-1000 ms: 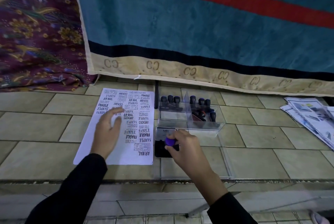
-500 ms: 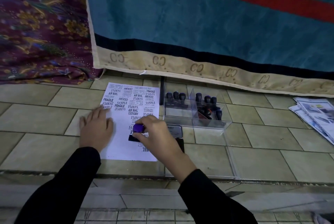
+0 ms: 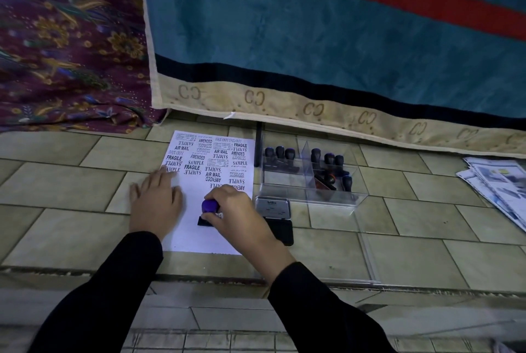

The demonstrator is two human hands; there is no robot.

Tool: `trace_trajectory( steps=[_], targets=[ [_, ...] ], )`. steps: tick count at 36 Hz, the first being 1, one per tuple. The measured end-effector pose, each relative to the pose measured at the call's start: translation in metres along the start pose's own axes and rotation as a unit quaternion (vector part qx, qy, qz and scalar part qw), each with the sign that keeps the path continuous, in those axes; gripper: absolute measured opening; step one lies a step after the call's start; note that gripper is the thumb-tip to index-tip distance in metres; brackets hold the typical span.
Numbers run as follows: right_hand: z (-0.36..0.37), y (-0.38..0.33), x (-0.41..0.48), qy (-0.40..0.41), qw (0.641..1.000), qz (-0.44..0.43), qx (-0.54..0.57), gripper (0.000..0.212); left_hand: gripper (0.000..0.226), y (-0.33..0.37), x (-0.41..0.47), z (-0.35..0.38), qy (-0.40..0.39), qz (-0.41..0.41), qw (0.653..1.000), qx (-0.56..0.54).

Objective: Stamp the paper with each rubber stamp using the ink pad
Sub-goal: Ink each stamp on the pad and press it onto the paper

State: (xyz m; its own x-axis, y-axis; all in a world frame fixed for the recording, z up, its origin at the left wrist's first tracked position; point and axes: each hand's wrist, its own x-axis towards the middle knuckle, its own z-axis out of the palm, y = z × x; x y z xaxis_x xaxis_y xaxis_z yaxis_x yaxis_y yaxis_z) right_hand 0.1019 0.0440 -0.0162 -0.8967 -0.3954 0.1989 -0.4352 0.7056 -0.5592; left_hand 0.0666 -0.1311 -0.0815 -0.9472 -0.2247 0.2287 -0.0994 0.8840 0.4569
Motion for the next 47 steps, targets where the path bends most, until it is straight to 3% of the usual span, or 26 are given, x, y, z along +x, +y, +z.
trace_trajectory(
  steps=[16,32,39,43,47],
  targets=[
    [0.002,-0.01,0.005,-0.012,0.999,0.007,-0.042,0.01,0.042,-0.001,-0.001,0.004,-0.001,-0.008,1.0,0.006],
    [0.004,-0.002,-0.001,-0.005,1.0,0.013,0.003,0.02,0.041,-0.002,0.001,0.005,0.006,-0.007,1.0,0.002],
    [-0.046,0.032,0.02,0.168,0.968,0.113,0.15,0.038,0.039,-0.003,0.001,0.004,0.003,-0.002,1.0,0.014],
    [-0.086,0.067,0.029,0.247,0.953,0.15,0.092,0.026,0.038,-0.001,0.001,0.003,0.003,-0.003,1.0,0.016],
    [-0.096,0.099,0.034,0.225,0.953,0.202,0.018,0.016,0.038,-0.001,0.001,0.003,0.002,-0.005,1.0,0.021]
  ],
)
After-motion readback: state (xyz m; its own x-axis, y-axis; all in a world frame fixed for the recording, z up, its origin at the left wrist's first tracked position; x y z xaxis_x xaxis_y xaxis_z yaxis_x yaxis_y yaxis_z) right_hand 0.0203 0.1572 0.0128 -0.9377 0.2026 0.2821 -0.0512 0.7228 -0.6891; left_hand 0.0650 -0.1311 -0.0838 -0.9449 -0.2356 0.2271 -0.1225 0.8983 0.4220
